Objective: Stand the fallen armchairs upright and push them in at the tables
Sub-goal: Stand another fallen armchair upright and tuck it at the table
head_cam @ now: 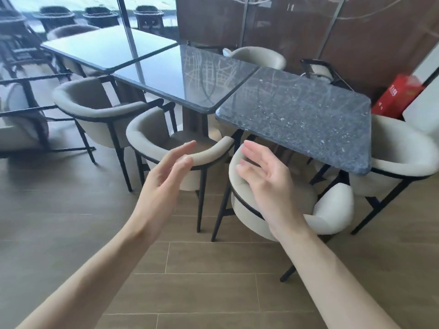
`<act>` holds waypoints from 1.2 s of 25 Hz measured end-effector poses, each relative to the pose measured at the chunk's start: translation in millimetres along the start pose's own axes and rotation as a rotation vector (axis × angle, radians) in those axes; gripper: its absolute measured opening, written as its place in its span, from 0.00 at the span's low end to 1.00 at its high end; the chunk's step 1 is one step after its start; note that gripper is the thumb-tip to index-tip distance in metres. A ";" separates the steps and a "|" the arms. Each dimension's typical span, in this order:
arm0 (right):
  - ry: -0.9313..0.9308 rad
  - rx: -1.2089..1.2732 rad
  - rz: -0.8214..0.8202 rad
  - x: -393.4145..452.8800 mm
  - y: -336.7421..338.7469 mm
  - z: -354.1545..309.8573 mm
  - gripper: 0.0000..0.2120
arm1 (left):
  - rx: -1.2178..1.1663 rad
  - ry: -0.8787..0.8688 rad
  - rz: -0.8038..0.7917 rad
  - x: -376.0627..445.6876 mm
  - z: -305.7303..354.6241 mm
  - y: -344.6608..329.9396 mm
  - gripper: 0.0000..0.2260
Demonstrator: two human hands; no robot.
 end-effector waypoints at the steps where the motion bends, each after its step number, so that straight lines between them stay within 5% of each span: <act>1: 0.035 -0.017 -0.032 0.9 -18.3 -11.9 0.22 | -0.001 -0.006 0.021 -6.0 3.2 21.2 0.20; 19: 0.079 0.154 -0.302 48.5 -379.8 -78.6 0.22 | -0.052 0.006 0.283 -47.8 -20.4 357.2 0.21; 30: -0.032 0.119 -0.471 162.9 -551.4 -60.9 0.22 | -0.085 0.084 0.467 6.4 -81.6 517.6 0.21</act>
Point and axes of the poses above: each hand's wrist, its own x-axis towards the middle knuckle, its own y-axis out of the back of the hand, z = x × y, the point moved 10 cm from there along x, towards the middle knuckle, and after that the axes turned 5 degrees about -z, right-handed, at the moved point
